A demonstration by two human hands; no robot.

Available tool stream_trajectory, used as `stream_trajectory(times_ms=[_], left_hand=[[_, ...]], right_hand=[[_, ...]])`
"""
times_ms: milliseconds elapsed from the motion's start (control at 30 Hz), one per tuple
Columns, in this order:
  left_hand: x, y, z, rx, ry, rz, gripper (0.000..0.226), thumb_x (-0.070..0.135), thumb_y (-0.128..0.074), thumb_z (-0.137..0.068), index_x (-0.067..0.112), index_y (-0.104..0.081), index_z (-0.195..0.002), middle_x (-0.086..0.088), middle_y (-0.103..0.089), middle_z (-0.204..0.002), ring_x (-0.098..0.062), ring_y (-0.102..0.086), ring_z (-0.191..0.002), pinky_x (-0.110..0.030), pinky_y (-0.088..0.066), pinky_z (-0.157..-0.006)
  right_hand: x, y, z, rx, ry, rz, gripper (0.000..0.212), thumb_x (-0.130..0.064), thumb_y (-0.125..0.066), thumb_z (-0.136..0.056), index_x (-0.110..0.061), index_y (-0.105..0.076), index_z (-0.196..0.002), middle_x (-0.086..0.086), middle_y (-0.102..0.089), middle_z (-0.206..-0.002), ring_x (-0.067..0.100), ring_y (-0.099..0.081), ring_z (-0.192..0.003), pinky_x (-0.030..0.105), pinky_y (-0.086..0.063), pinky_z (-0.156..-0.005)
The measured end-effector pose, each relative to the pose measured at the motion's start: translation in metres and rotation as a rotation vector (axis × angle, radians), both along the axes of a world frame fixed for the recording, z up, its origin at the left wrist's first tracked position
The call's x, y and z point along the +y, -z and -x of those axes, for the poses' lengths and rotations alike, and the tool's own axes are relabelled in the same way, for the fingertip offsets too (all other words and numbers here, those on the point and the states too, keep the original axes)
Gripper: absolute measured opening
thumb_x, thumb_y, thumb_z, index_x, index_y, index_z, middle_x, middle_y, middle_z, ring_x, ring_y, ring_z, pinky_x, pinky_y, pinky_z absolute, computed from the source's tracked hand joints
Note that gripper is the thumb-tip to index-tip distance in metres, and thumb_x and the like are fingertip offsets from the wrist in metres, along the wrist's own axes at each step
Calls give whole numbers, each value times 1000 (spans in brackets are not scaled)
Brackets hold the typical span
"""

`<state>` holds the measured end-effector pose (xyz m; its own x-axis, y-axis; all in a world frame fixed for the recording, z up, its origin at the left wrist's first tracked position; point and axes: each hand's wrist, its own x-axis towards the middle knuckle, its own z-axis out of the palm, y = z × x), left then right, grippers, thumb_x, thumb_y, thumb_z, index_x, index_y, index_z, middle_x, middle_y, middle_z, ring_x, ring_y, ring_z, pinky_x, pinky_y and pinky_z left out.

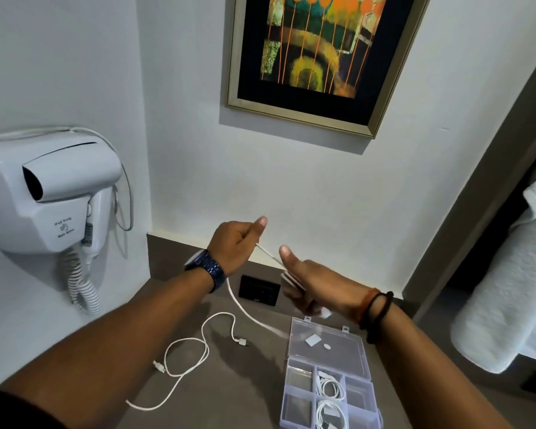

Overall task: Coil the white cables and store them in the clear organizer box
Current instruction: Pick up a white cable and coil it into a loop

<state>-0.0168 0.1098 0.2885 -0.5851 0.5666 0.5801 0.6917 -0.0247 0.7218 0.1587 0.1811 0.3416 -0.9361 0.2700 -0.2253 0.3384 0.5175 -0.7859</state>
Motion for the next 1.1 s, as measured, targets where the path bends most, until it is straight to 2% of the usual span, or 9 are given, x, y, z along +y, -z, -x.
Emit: stream_trajectory(times_ms=[133, 200, 333, 433, 600, 700, 800, 967, 1100], left_hand=[[9, 10, -14, -214, 146, 27, 68, 59, -41, -83, 6, -47, -42, 7, -41, -36, -8, -39, -39, -28, -37, -51], [11, 17, -25, -224, 221, 75, 62, 59, -36, -81, 17, -46, -36, 9, -40, -31, -1, -34, -35, -23, -29, -49], [5, 20, -32, -19, 176, 149, 58, 45, -40, -87, 22, -27, -36, 8, -23, -37, -8, -22, -37, -29, -22, -51], [1, 9, -25, 40, 106, 81, 58, 43, -45, -87, 18, -28, -38, 2, -25, -39, -15, -24, -40, -31, -23, -49], [-3, -8, 2, -32, -53, 13, 61, 45, -48, -89, 7, -32, -43, -6, -30, -42, -20, -30, -43, -32, -28, -50], [3, -3, -2, -188, 13, 11, 64, 52, -48, -83, 1, -45, -45, -12, -45, -47, -18, -47, -45, -34, -40, -56], [11, 8, -26, -343, 207, 33, 51, 60, -46, -69, 17, -50, -41, -3, -51, -47, -14, -44, -47, -31, -35, -59], [5, 20, -44, -136, 254, 107, 57, 62, -35, -83, 25, -43, -40, 10, -37, -34, -7, -31, -40, -27, -29, -52], [-3, 7, -41, 52, 224, 74, 52, 53, -35, -88, 24, -40, -46, 8, -38, -42, -10, -37, -43, -30, -33, -51]], right_hand=[[-15, -27, 2, 461, -191, 792, 40, -45, -36, -89, -17, -39, -62, -6, -31, -48, 13, -22, -42, 25, -23, -43], [-15, -41, 7, 833, -21, 833, 21, -29, -44, -89, -16, -42, -73, -5, -37, -54, 12, -32, -47, 27, -29, -46], [16, -42, 10, 1142, 710, -360, 10, -21, -44, -94, -13, -44, -87, 0, -51, -77, 11, -49, -69, 34, -39, -67], [34, -18, 1, 472, 596, -1249, 49, -46, -30, -95, -6, -53, -79, 16, -65, -76, 34, -60, -73, 38, -41, -67], [8, 2, -6, -54, 60, -305, 70, -76, -11, -81, -18, -38, -52, 2, -44, -52, 22, -38, -49, 31, -33, -54], [-16, -11, -1, 225, -198, 455, 56, -61, -23, -89, -19, -36, -54, -5, -31, -44, 16, -22, -41, 29, -19, -45], [-27, -37, 7, 683, -177, 707, 35, -37, -35, -92, -18, -47, -66, -7, -38, -47, 14, -31, -43, 31, -24, -47], [2, -46, 13, 1159, 517, -308, 22, -23, -36, -98, -21, -41, -76, -4, -43, -67, 3, -43, -59, 17, -37, -59], [21, -9, 2, 376, 452, -1070, 50, -46, -25, -96, -12, -44, -65, 15, -60, -69, 31, -58, -67, 32, -35, -61]])
